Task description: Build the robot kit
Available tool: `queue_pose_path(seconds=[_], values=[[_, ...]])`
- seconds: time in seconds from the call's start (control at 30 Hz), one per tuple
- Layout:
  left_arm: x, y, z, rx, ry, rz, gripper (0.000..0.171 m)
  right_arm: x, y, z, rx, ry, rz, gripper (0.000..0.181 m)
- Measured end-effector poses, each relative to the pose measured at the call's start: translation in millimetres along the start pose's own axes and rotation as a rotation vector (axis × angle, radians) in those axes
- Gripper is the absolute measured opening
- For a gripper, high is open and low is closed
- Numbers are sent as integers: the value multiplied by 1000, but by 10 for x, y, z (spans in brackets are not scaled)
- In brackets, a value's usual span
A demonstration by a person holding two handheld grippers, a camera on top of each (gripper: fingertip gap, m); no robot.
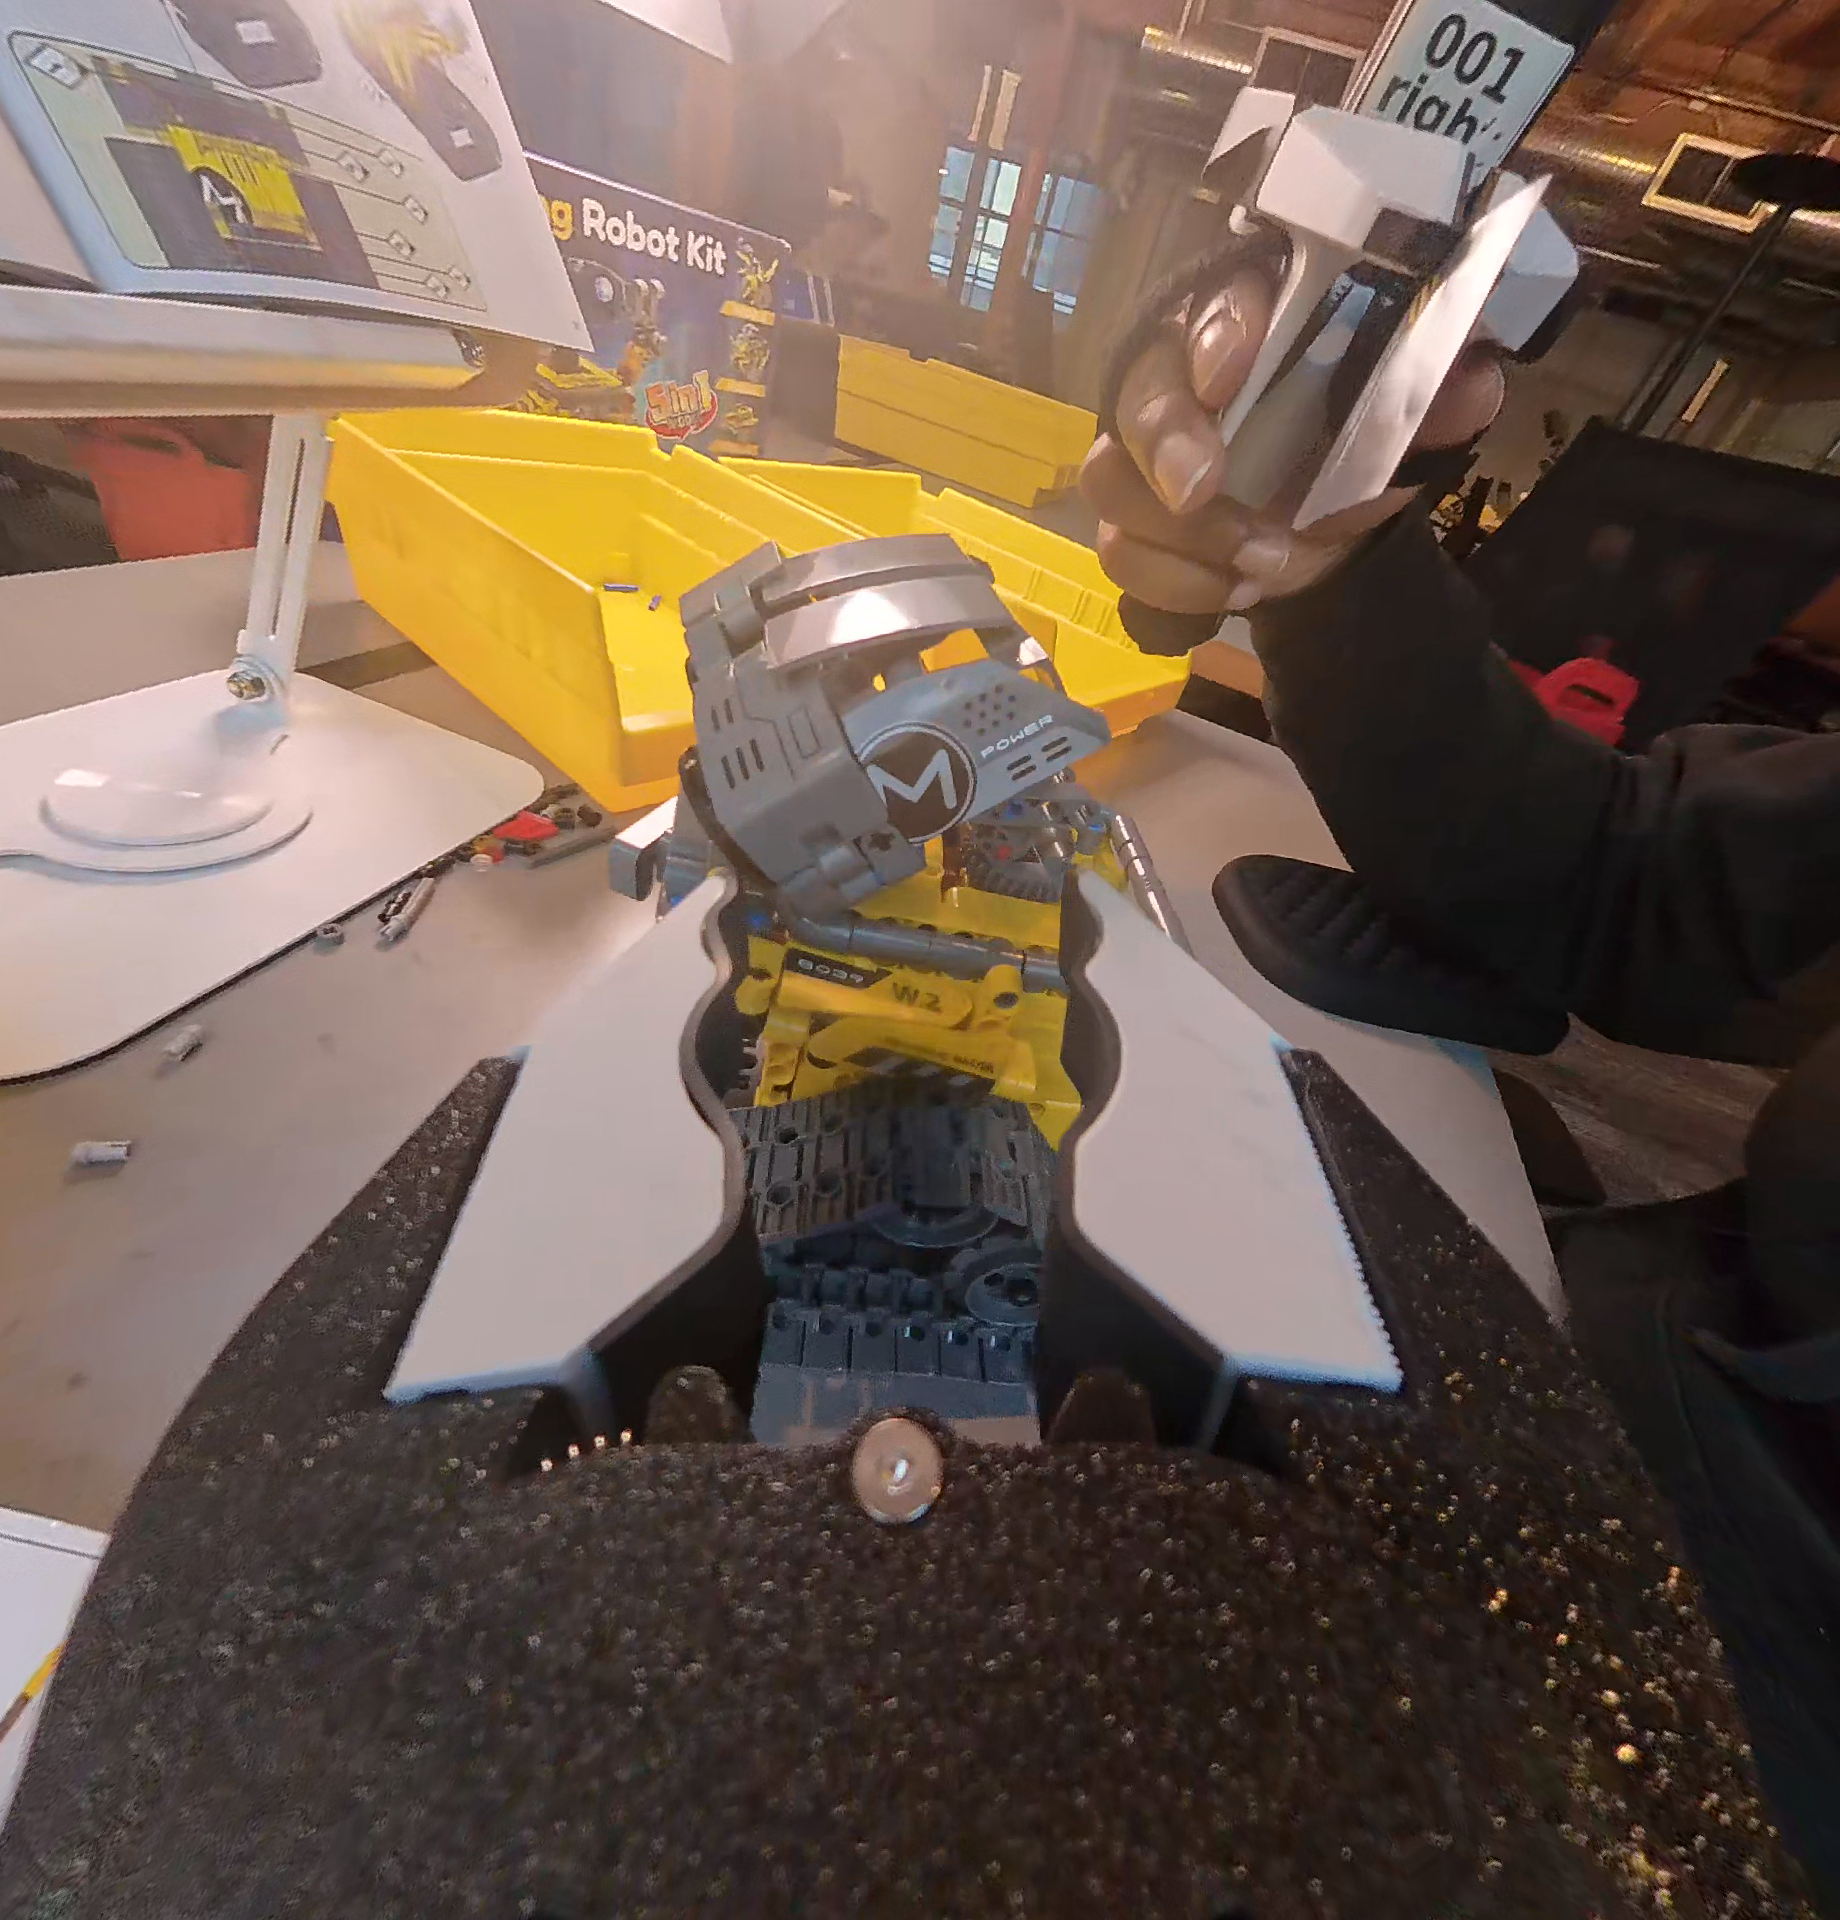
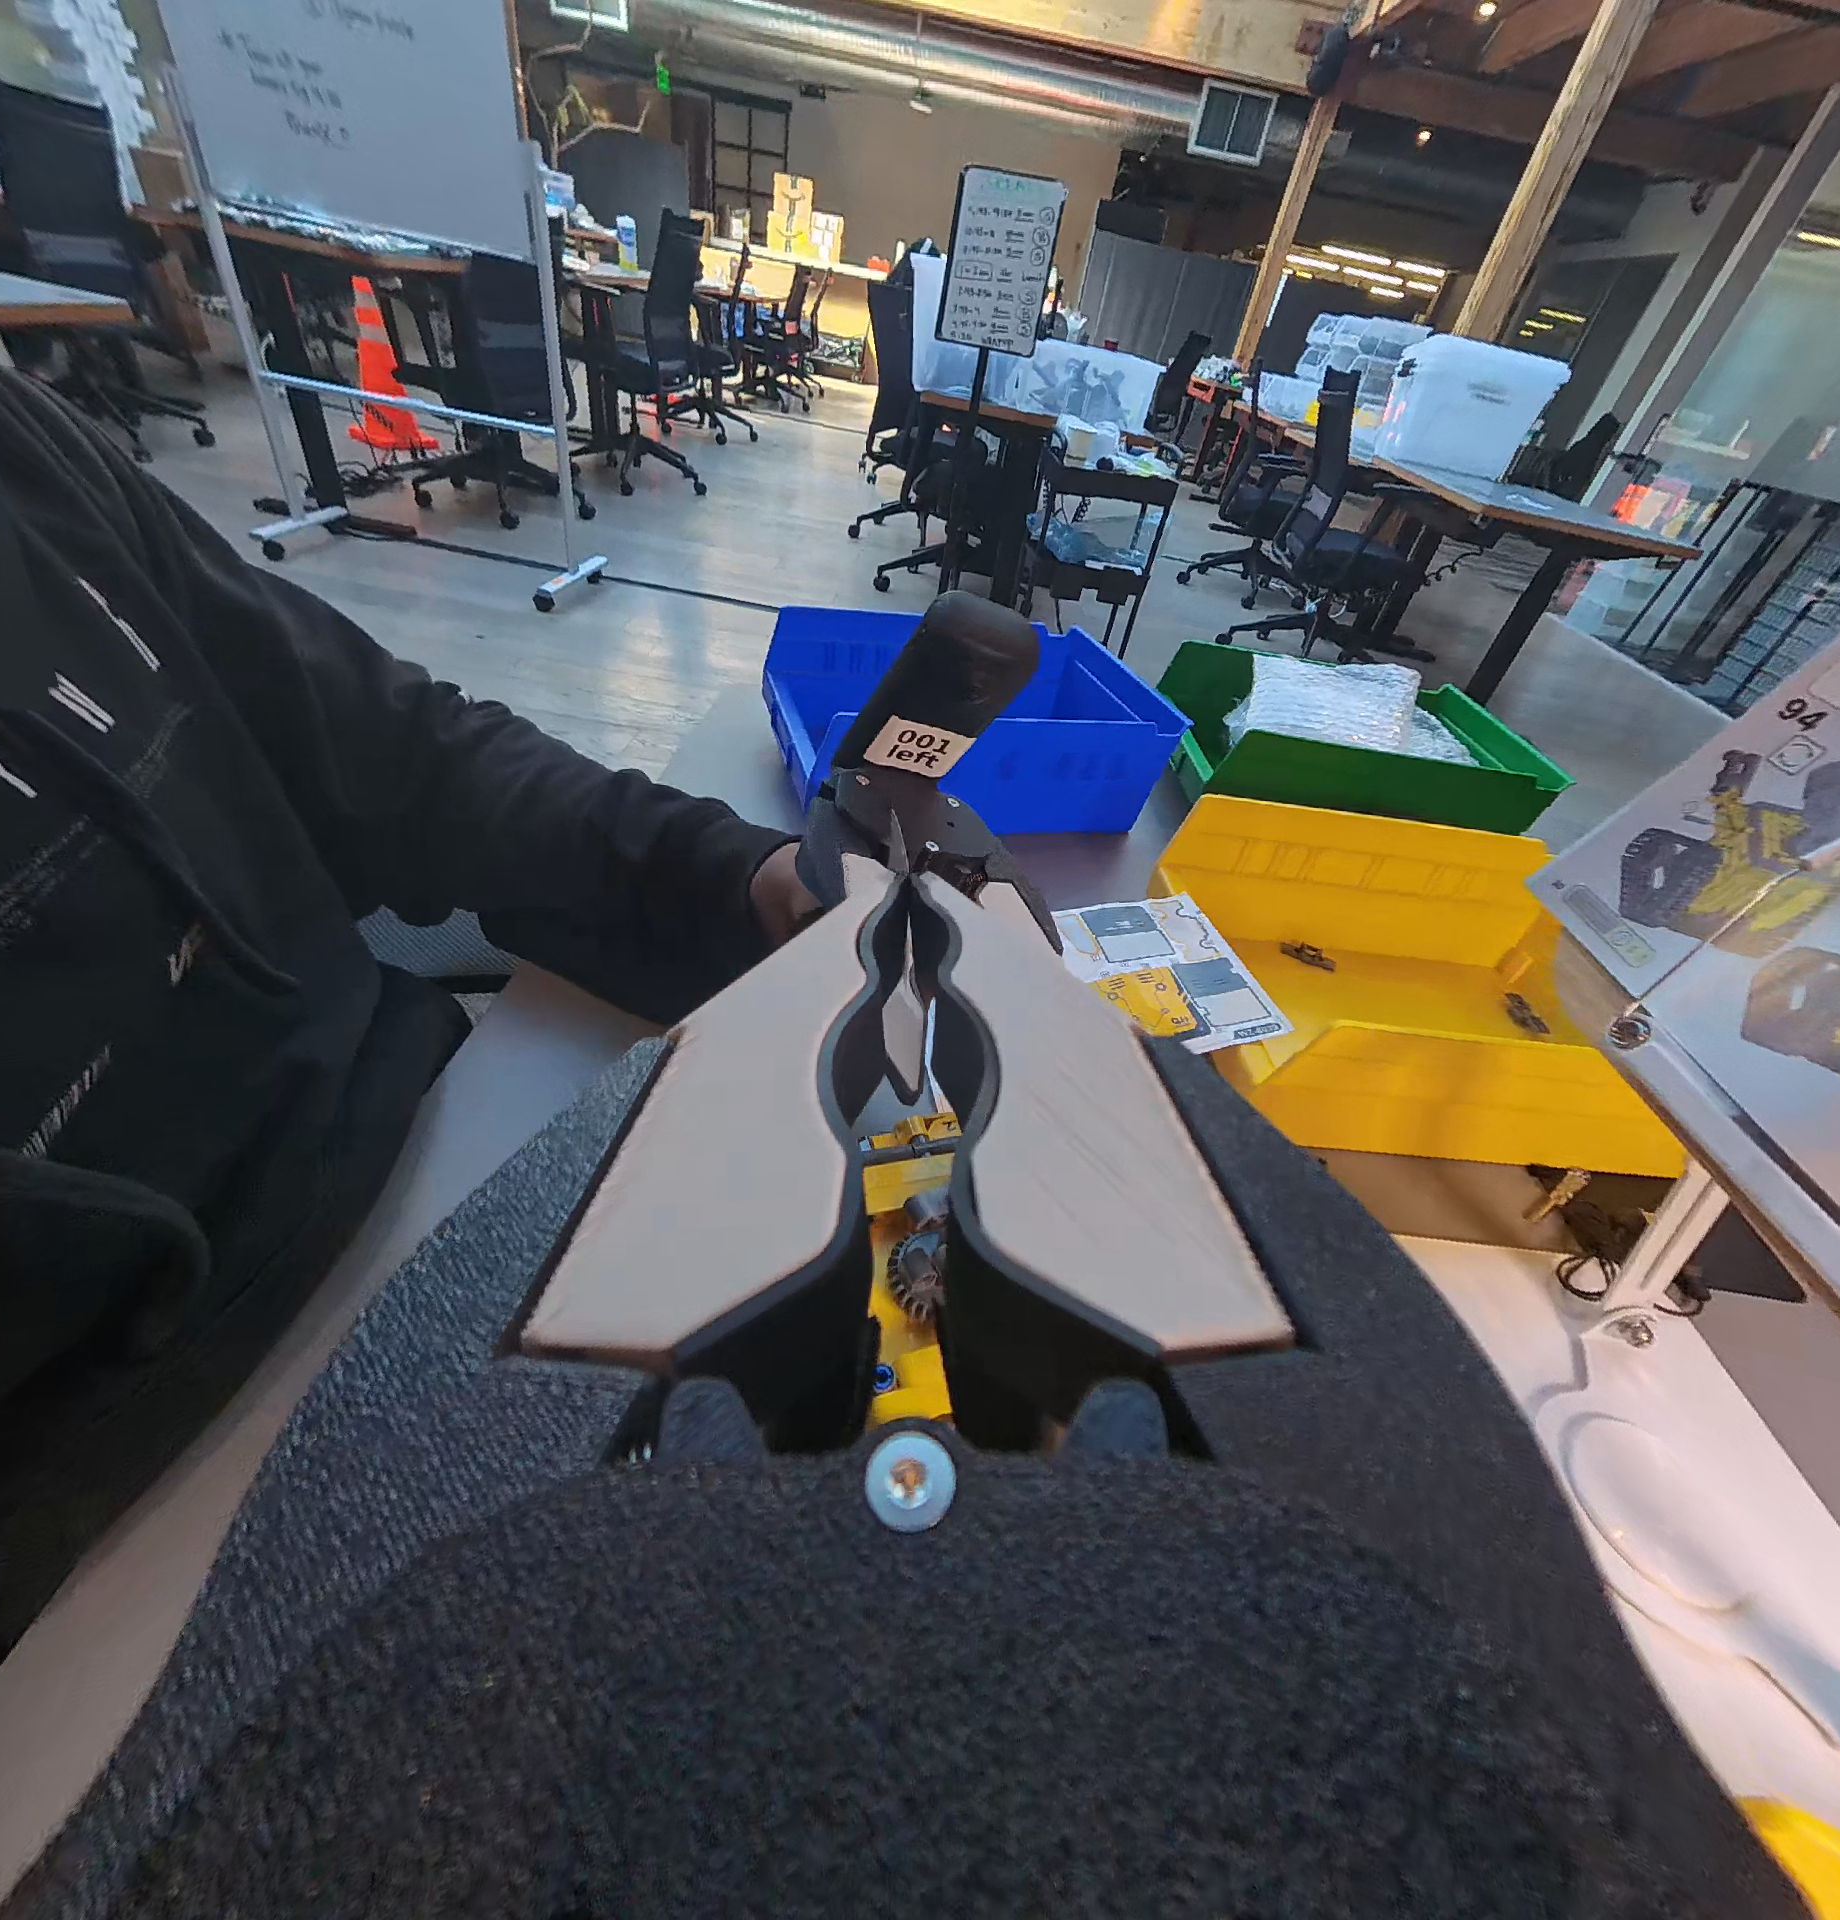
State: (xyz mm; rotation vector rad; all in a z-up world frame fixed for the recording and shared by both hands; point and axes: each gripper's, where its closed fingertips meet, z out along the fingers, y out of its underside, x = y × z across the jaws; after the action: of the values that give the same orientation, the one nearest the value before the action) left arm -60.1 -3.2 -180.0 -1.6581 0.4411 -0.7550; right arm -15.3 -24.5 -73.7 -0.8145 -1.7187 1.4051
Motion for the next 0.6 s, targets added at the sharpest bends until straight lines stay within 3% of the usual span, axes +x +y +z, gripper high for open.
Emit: queue_pose_path(seconds=[0.1,0.13,0.27,0.4,0.6], values=[[-42,-1,-50,-18,-37,23,50,0,39,20,-23,9,-18,0],[-51,-45,-92,-5,-48,31,55,-3,42,23,-27,11,-25,0],[38,-411,-337,124,-111,181,52,16,56,54,-51,44,-39,0],[408,-572,-342,180,-21,283,27,40,179,171,-119,58,67,0],[538,-513,-279,164,69,237,15,-25,247,270,-141,25,133,0]])
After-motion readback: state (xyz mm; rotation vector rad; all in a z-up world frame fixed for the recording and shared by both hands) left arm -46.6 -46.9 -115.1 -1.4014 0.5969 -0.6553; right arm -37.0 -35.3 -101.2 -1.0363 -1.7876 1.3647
